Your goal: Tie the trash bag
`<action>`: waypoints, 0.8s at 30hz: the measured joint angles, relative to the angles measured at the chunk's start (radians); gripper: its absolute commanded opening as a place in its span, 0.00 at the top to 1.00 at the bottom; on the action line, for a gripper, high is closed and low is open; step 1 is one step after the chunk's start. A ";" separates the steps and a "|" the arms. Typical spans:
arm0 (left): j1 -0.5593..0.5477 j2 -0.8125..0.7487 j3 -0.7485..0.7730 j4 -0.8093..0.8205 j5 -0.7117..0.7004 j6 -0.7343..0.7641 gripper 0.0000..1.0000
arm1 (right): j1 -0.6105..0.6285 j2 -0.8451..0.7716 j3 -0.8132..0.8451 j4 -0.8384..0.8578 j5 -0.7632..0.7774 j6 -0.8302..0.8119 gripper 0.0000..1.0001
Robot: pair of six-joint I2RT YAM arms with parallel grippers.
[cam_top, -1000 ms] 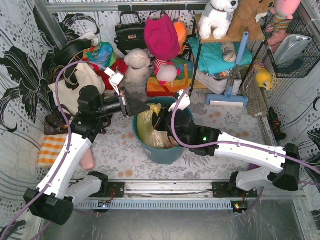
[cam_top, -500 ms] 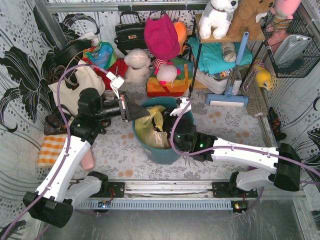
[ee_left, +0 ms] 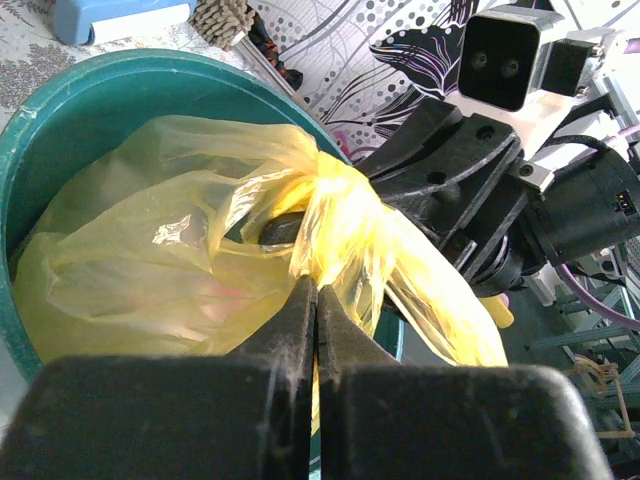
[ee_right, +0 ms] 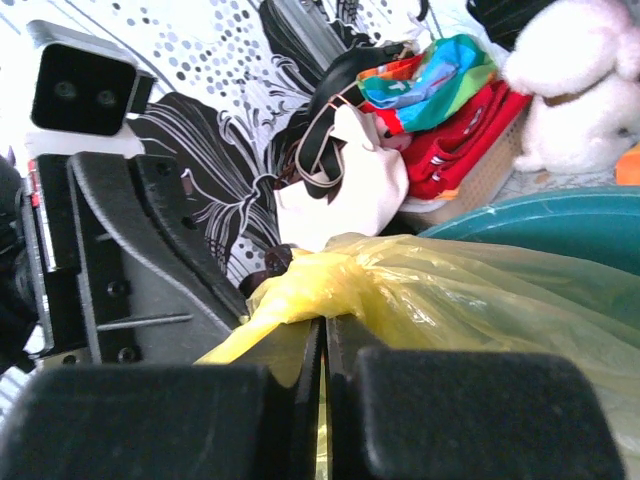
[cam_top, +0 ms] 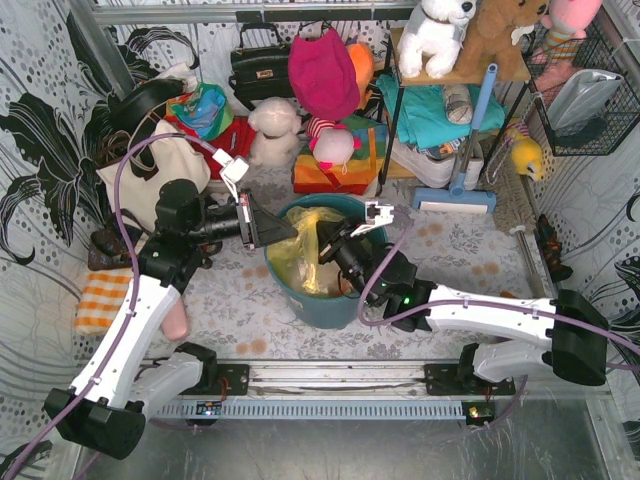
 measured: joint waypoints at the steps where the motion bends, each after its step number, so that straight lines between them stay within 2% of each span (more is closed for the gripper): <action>1: 0.000 0.000 0.000 0.000 0.000 0.000 0.97 | 0.000 -0.002 -0.003 0.010 -0.009 -0.004 1.00; 8: 0.000 -0.001 0.000 0.023 0.000 -0.036 0.97 | 0.000 -0.014 -0.003 0.019 -0.075 -0.001 1.00; 17: 0.000 -0.032 0.000 0.156 0.015 -0.138 0.97 | -0.001 0.010 -0.005 0.041 -0.151 0.024 1.00; 24: 0.000 -0.040 -0.001 0.158 0.025 -0.147 0.97 | -0.001 0.039 -0.015 0.143 -0.184 0.000 1.00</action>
